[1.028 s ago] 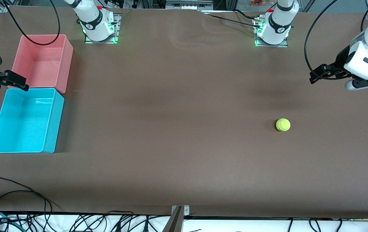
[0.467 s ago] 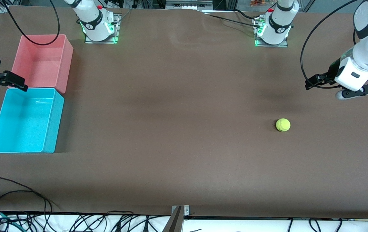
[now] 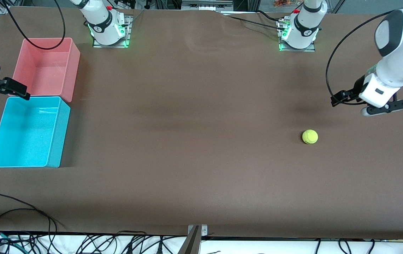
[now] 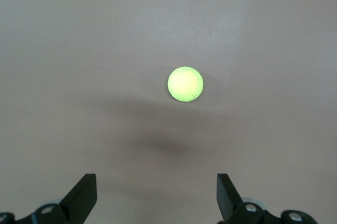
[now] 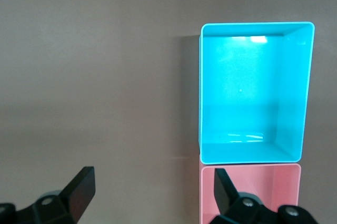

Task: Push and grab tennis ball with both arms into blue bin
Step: 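Lower the left gripper down beside the tennis ball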

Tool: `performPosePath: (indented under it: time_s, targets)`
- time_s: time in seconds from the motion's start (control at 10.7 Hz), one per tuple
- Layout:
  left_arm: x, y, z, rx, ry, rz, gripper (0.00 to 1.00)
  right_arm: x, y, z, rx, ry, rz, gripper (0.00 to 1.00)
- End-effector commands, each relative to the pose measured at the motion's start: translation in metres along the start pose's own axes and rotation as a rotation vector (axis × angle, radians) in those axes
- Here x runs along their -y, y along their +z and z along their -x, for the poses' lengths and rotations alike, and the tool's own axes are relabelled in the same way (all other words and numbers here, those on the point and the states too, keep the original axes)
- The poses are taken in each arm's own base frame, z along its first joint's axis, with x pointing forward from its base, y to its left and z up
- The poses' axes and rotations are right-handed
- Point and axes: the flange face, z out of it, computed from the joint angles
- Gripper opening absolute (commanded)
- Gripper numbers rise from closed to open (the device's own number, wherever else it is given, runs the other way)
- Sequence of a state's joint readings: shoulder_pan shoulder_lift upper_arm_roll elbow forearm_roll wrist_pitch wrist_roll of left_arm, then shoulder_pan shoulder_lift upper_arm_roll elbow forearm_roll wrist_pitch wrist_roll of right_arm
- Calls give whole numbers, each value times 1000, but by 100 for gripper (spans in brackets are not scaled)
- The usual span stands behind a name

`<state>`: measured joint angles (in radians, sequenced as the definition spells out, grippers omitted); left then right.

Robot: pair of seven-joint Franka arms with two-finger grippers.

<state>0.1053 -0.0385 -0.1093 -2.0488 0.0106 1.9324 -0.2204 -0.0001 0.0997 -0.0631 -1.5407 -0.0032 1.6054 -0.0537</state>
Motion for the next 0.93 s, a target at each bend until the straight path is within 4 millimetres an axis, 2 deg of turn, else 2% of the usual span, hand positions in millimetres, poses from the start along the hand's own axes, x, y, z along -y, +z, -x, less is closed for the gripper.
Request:
performPosePath:
  time_s: [0.0,0.09,0.28,0.47,0.65,0.75,0.84]
  targets:
    - [-7,44,-15,-36,42,-11,100,-4,-6,-3,-6,-15,-19,100]
    - [-8,50,-15,-48,42,-8,100,-4,-6,-3,-6,-15,-19,100]
    - [-25,68,-20,-58,71,-1,100,-4,-6,-3,-6,-15,-19,100]
    - [-29,97,-28,-52,76,5,100,-5,-6,-3,-6,-14,-19,100]
    - [-48,110,-26,-35,106,3,100,-4,-6,-3,-4,-14,-20,100]
    - [-50,119,-27,-20,118,-1,87,-5,-6,-3,-6,-14,-20,100]
    - [-51,125,-28,-22,159,-48,64,-5,-6,-3,-6,-14,-20,100]
